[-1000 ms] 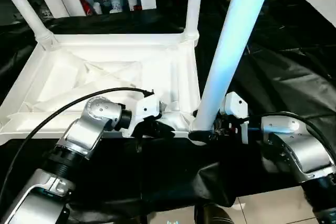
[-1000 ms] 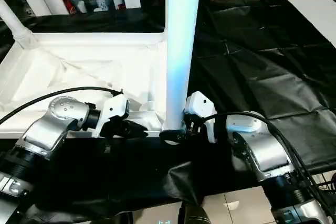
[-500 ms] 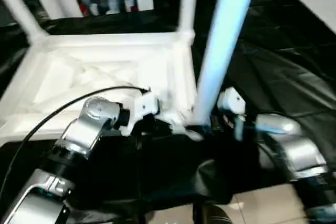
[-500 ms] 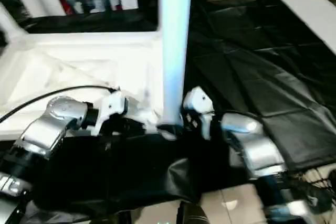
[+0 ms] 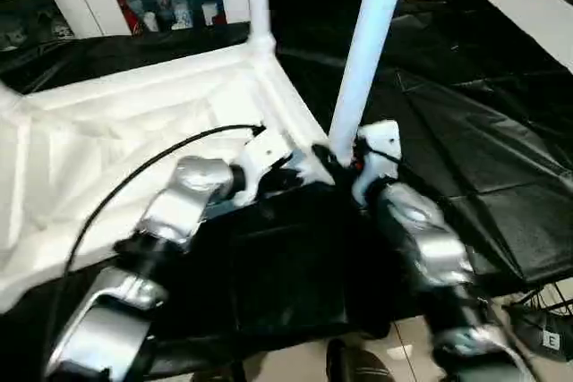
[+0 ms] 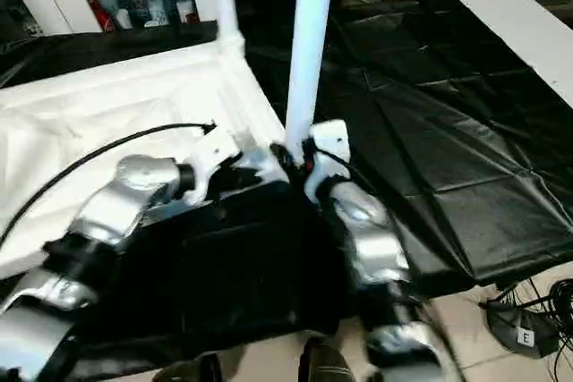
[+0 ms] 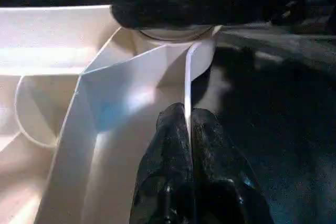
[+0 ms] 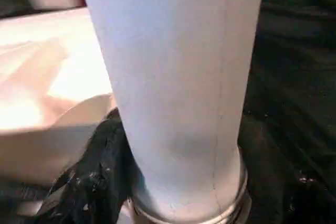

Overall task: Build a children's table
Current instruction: Rotate leg to tighten

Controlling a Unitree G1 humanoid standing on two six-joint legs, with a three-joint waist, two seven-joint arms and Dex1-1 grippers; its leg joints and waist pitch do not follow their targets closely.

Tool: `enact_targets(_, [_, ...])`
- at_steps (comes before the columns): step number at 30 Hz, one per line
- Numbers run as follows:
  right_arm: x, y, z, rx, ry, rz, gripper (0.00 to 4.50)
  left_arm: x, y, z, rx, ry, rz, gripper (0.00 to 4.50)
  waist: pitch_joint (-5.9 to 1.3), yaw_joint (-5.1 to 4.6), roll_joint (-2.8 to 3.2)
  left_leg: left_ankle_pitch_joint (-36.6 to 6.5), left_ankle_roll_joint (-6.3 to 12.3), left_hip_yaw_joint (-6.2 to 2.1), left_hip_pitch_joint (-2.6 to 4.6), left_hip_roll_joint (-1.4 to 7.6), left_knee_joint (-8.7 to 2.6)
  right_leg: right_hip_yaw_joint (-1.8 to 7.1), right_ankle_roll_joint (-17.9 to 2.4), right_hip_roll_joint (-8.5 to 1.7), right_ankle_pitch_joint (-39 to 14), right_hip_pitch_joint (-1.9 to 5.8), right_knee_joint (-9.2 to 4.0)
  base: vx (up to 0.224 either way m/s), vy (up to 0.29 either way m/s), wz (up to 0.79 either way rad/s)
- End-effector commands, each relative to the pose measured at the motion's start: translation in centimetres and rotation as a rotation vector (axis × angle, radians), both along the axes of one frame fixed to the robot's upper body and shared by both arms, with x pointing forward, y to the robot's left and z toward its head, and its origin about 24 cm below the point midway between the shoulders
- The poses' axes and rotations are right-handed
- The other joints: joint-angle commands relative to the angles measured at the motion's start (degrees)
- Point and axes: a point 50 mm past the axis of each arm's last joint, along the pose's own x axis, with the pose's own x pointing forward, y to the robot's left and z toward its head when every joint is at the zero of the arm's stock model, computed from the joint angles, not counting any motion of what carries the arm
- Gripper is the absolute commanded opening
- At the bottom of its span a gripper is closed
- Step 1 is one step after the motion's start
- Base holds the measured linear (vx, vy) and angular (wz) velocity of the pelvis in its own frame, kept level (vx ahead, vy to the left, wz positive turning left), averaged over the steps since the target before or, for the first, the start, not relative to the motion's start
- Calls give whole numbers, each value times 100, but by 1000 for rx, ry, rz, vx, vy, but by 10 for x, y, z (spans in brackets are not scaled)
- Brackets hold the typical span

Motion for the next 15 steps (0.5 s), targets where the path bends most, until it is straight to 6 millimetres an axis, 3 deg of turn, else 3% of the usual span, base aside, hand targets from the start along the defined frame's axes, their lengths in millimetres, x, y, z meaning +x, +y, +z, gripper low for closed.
enact_targets(1, [-6, 3, -31, 19, 143, -66, 257, -4, -6, -18, -22, 54, 38, 0, -256, 10, -61, -2050, 82, -187, 85, 244, -454, 211, -673, -307, -3307, 160, -569, 0, 0, 0])
enact_targets(2, [-5, 6, -30, 3, 137, -75, 257, -5, -7, -19, -21, 55, 30, 0, -252, 7, -59, -2068, 99, -186, 82, 242, -459, 209, -646, -299, -3304, 161, -569, 0, 0, 0])
enact_targets(3, [-4, 8, -29, -5, 126, -71, 257, -5, -8, -19, -19, 53, 27, 0, -258, 5, -98, -2032, 128, -195, 56, 245, -471, 205, -616, -302, -3259, 179, -558, 0, 0, 0])
enact_targets(4, [-3, 10, -29, -11, 121, -68, 257, -5, -8, -19, -17, 52, 26, 0, -260, -3, -76, -2020, 138, -197, 49, 249, -479, 204, -613, -304, -3203, 178, -557, 0, 0, 0])
enact_targets(5, [-3, 11, -27, -10, 109, -59, 257, -6, -7, -18, -17, 47, 16, 0, -265, -13, -123, -2024, 150, -193, 45, 251, -478, 203, -611, -304, -3200, 180, -565, 0, 0, 0])
enact_targets(6, [-2, 12, -26, -4, 100, -50, 257, -6, -7, -18, -16, 45, 15, 0, -255, -9, -96, -2057, 156, -196, 48, 253, -484, 208, -600, -307, -3222, 170, -563, 0, 0, 0])
enact_targets(8, [-2, 15, -22, 28, 82, -31, 313, -7, -6, -17, -15, 38, 10, 0, -265, -17, -101, -2046, 184, -195, 44, 259, -489, 209, -610, -313, -3146, 179, -563, 0, 0, 0])
enact_targets(9, [-2, 15, -22, 33, 79, -30, 313, -7, -5, -17, -14, 36, 8, 0, -277, -18, -130, -1997, 204, -187, 44, 261, -489, 210, -625, -311, -3078, 181, -563, 0, 0, 0])
enact_targets(12, [1, 16, -12, 44, 22, -19, 345, -9, -1, -16, -9, 29, -12, 0, -292, -9, -117, -1848, 254, -178, 32, 275, -485, 221, -743, -319, -2796, 192, -532, 0, 0, 0])
enact_targets(13, [2, 15, -8, 38, 3, -13, 351, -10, 1, -16, -8, 30, -19, 0, -308, -9, -140, -1657, 307, -152, 21, 280, -468, 226, -868, -307, -2429, 196, -495, 0, 0, 0])
enact_targets(15, [4, 10, 4, 12, -61, 36, 356, -12, 8, -14, 4, 23, -33, 0, -317, -7, -130, -1500, 372, -140, 10, 283, -460, 223, -980, -301, -2116, 217, -459, 0, 0, 0])
